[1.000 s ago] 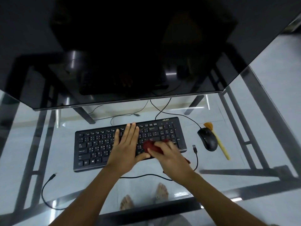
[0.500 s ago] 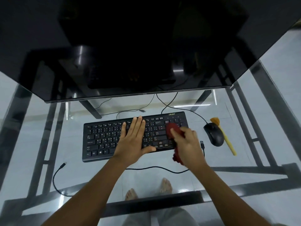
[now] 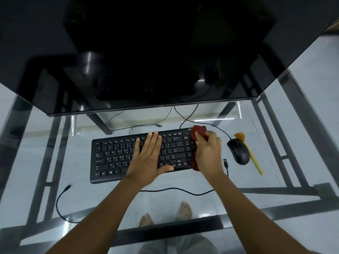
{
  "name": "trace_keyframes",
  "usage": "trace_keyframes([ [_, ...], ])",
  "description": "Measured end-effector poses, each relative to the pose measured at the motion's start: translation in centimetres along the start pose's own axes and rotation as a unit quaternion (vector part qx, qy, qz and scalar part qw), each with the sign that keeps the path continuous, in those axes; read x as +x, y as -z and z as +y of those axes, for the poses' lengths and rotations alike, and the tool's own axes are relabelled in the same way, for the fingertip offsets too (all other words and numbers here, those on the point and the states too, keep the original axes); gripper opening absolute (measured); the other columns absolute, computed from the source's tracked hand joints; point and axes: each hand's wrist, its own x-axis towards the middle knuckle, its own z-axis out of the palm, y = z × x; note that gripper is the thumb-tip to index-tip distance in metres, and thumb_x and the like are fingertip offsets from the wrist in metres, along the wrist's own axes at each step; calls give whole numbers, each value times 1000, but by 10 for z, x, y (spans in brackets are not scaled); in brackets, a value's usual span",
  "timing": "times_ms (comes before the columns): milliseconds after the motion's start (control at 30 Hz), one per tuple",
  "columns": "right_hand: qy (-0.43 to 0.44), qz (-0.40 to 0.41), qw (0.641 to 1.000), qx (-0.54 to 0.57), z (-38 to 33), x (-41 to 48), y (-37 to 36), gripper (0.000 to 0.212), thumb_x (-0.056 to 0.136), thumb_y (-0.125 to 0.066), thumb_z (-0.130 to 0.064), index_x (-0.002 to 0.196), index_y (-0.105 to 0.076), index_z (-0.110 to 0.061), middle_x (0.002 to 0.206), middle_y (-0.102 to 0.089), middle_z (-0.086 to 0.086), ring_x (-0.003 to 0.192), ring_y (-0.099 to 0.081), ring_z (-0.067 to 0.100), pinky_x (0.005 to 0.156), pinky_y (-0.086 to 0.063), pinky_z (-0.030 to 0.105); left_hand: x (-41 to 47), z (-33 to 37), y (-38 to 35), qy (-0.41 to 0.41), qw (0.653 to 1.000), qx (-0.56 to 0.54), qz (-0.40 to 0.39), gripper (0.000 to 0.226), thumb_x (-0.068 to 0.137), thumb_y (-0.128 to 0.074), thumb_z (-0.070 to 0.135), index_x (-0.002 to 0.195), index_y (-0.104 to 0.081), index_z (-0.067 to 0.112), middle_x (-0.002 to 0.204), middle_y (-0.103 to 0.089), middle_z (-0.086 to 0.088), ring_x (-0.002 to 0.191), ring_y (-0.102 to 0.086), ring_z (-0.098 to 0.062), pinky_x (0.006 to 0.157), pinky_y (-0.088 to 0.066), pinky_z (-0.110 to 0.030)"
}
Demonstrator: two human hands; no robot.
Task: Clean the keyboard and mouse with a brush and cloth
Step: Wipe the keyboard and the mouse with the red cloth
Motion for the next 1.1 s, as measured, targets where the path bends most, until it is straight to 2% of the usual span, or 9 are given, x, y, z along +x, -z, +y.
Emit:
trace_keyframes([
  [167,215,-73,974,-14,-14,9,-11,48,80,-73,-9,126,-60,-14,121,-58,16,101,-54,34,86,-51,43,1,-1,-2,-7,1000,-9,-6,107,79,-17,84,152,-13,5,161,-3,-10,148,4,-23,117,-1,-54],
  [333,-57,-8,998,3,2,36,-8,35,88,-62,-4,121,-65,-12,114,-56,19,95,-50,37,84,-50,49,1,0,0,-3,1000,5,-20,108,78,-14,85,152,-5,7,161,5,-9,148,11,-22,117,6,-52],
  [567,210,-96,973,-14,-37,17,-13,48,84,-67,-6,130,-58,-16,128,-54,14,102,-51,34,86,-48,43,0,0,5,1,999,-41,-23,112,75,-18,87,153,-6,6,161,2,-8,148,11,-20,118,2,-54],
  [700,21,-25,999,-23,4,32,-1,45,81,-65,3,123,-65,-13,113,-59,21,90,-53,40,76,-53,50,-5,-24,27,-26,990,-121,-65,131,61,-51,84,150,18,17,156,25,4,143,24,-12,118,8,-42],
  [800,-47,-30,998,-6,-10,13,-1,37,89,-60,-5,125,-63,-15,123,-54,19,101,-51,38,87,-51,51,-15,-53,34,-6,992,-98,-79,139,58,-64,78,148,23,20,153,29,6,142,26,-11,118,10,-44],
  [867,9,-54,998,33,-40,-11,-5,34,93,-53,-18,126,-59,-25,129,-51,11,108,-50,30,93,-49,45,-20,-61,31,0,992,-95,-86,138,59,-66,76,148,23,19,154,28,6,142,25,-10,119,10,-45],
  [1000,253,-202,946,26,-60,-40,-12,53,84,-62,-9,131,-56,-32,131,-52,7,107,-51,24,89,-50,43,-21,-62,30,-5,992,-103,-71,138,60,-68,74,150,20,18,154,25,9,143,23,-8,117,14,-40],
  [1067,257,-175,950,0,-40,-30,-5,37,91,-56,-30,118,-55,-56,124,-56,2,104,-55,13,90,-52,43,-22,-62,31,-4,992,-106,-69,137,60,-68,74,150,19,19,152,25,11,142,22,-6,116,16,-38],
  [1100,188,-170,966,-47,-29,-24,3,30,92,-57,-36,110,-55,-59,121,-57,5,101,-58,21,88,-53,48,-23,-62,31,-4,992,-107,-69,137,60,-68,74,150,19,19,151,26,12,142,22,-6,115,17,-37],
])
